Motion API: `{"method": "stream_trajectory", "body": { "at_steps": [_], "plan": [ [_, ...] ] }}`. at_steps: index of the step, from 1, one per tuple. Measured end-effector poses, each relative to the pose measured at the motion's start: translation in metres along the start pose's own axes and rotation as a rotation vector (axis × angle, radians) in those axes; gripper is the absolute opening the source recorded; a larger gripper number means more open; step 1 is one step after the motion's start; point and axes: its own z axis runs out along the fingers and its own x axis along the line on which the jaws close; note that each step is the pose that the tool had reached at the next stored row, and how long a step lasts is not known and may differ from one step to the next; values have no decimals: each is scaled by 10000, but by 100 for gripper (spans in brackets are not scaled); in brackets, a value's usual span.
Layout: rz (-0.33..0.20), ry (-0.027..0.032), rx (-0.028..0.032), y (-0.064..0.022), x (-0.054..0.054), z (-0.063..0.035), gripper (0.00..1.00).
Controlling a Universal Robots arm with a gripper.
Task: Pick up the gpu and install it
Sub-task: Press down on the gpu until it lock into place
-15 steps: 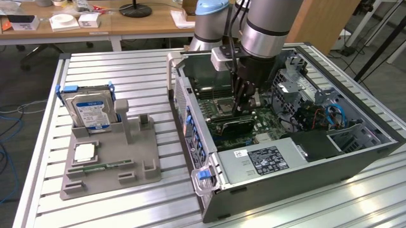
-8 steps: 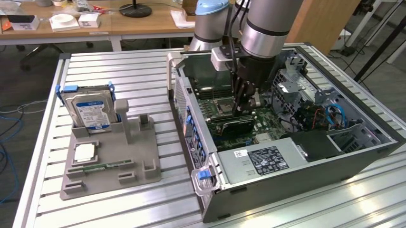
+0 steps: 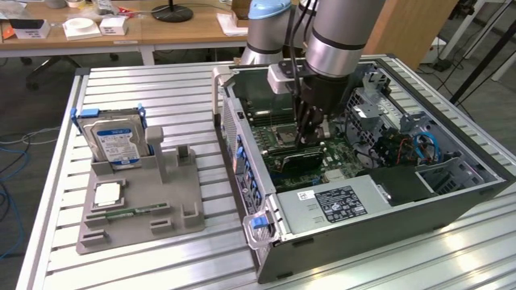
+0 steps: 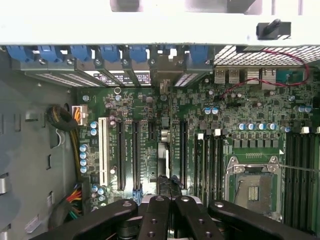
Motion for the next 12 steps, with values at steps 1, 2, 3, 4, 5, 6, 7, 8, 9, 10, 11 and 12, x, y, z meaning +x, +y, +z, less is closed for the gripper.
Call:
{"method": "stream_trajectory", "body": {
  "at_steps": [1, 2, 3, 4, 5, 6, 7, 8, 9, 10, 11, 12],
  "plan": [
    [0, 0, 0, 0, 1, 18, 13],
    [0, 1, 0, 0, 1, 35, 13],
    [0, 1, 0, 0, 1, 53, 13],
    [0, 1, 0, -1, 1, 72, 13],
    [0, 0, 4, -1, 2, 91, 13],
    [1, -1, 15, -1, 1, 106, 13],
    [1, -1, 29, -1, 2, 112, 13],
    [0, -1, 28, -1, 2, 112, 13],
    [1, -1, 28, -1, 2, 112, 13],
    [0, -1, 29, -1, 2, 112, 13],
    [0, -1, 29, -1, 2, 112, 13],
    [0, -1, 29, -1, 2, 112, 13]
  ]
}}
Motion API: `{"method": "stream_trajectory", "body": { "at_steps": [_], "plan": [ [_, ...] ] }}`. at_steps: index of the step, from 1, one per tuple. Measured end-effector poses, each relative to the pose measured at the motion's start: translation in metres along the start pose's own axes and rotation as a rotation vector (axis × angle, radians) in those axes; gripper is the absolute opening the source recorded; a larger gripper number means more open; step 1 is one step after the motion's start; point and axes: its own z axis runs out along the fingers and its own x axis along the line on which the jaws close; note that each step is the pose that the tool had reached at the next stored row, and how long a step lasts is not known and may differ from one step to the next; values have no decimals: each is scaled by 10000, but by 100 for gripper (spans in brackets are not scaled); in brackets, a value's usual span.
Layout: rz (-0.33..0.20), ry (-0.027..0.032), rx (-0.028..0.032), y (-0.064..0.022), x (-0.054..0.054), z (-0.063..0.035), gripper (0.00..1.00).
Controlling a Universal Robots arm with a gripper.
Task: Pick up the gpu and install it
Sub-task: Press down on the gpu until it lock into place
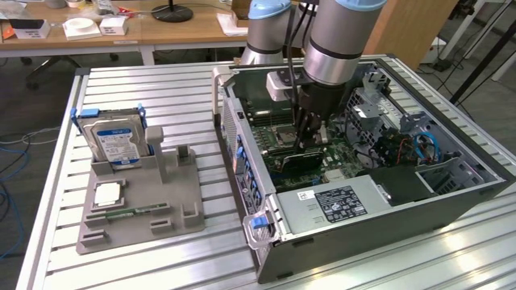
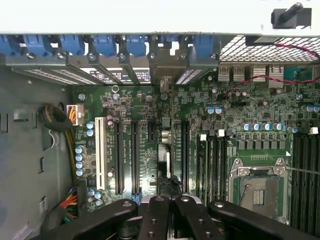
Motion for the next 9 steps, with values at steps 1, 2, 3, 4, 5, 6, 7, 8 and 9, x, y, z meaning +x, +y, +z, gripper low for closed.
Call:
{"method": "stream_trajectory", "body": {
  "at_steps": [1, 2, 3, 4, 5, 6, 7, 8, 9],
  "plan": [
    [0, 1, 0, 0, 0, 1, 13],
    [0, -1, 1, 0, -3, 5, 13],
    [0, -2, 1, 0, -8, 12, 13],
    [2, 0, 0, 1, -15, 19, 13],
    [1, -2, 1, 1, -24, 28, 13],
    [0, -2, 1, 0, -28, 36, 13],
    [-2, -1, 1, -1, -30, 44, 13],
    [-2, -1, 1, -1, -31, 50, 13],
    [-1, 0, 3, 0, -31, 59, 13]
  ]
}}
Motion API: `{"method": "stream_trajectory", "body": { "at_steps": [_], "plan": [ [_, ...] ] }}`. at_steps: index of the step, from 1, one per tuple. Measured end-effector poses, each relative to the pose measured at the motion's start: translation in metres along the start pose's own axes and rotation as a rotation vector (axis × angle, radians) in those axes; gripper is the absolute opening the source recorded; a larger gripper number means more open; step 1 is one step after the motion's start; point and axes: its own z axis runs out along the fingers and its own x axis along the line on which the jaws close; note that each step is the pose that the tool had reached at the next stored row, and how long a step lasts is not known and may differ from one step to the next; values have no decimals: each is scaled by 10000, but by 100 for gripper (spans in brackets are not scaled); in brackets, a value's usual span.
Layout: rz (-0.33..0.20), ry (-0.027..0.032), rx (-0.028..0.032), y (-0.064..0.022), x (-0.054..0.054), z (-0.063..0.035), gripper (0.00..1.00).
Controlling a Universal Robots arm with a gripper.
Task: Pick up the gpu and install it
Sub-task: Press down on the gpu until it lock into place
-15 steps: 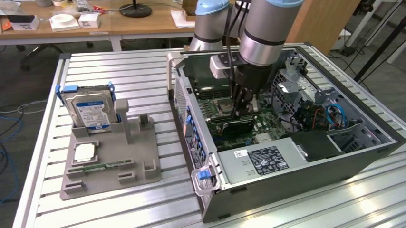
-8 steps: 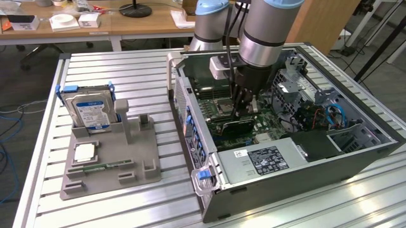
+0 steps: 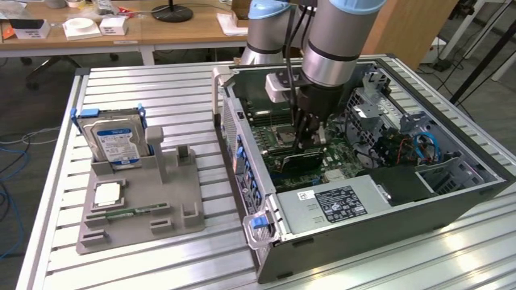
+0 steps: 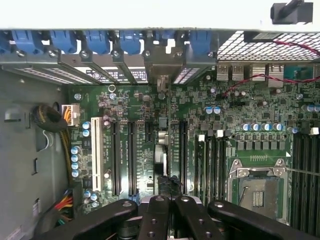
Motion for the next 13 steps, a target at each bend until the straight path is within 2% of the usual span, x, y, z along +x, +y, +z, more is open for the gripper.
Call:
{"method": "stream_trajectory", "body": {
  "at_steps": [9, 11, 13],
  "plan": [
    [0, 17, -1, 0, -3, 128, 13],
    [3, -30, 18, -1, -10, 81, 13],
    [3, -1, 7, 5, -7, -8, 13]
  ]
}}
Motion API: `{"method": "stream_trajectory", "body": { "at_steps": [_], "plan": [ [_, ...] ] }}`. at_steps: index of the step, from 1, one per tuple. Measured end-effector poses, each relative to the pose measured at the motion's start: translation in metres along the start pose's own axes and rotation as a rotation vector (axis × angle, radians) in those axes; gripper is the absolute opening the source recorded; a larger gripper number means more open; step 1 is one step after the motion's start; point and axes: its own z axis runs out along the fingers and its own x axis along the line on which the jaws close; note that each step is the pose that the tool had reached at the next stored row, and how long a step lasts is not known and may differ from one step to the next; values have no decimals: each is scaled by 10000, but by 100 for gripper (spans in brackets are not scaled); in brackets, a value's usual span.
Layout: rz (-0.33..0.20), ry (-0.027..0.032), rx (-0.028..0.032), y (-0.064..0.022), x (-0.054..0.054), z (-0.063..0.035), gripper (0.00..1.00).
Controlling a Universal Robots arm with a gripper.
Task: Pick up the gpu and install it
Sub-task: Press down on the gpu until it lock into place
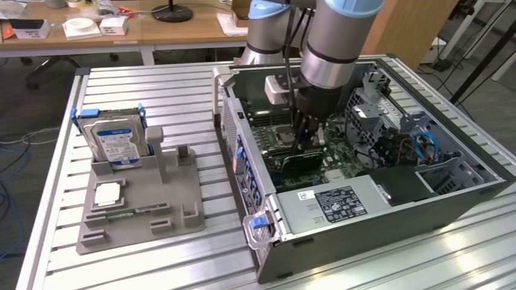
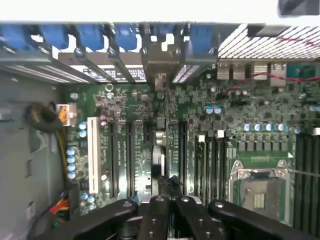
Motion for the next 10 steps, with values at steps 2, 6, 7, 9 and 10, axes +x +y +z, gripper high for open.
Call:
{"method": "stream_trajectory", "body": {
  "at_steps": [2, 6, 7, 9, 10],
  "plan": [
    [-2, -1, 1, 3, -1, -61, 13],
    [-3, -3, 1, 62, 0, -101, 13],
    [-3, -1, 1, 81, 0, -109, 13],
    [-2, -1, 0, 134, 1, -119, 13],
    [-2, 1, -1, 169, 2, -121, 13]
  ]
}}
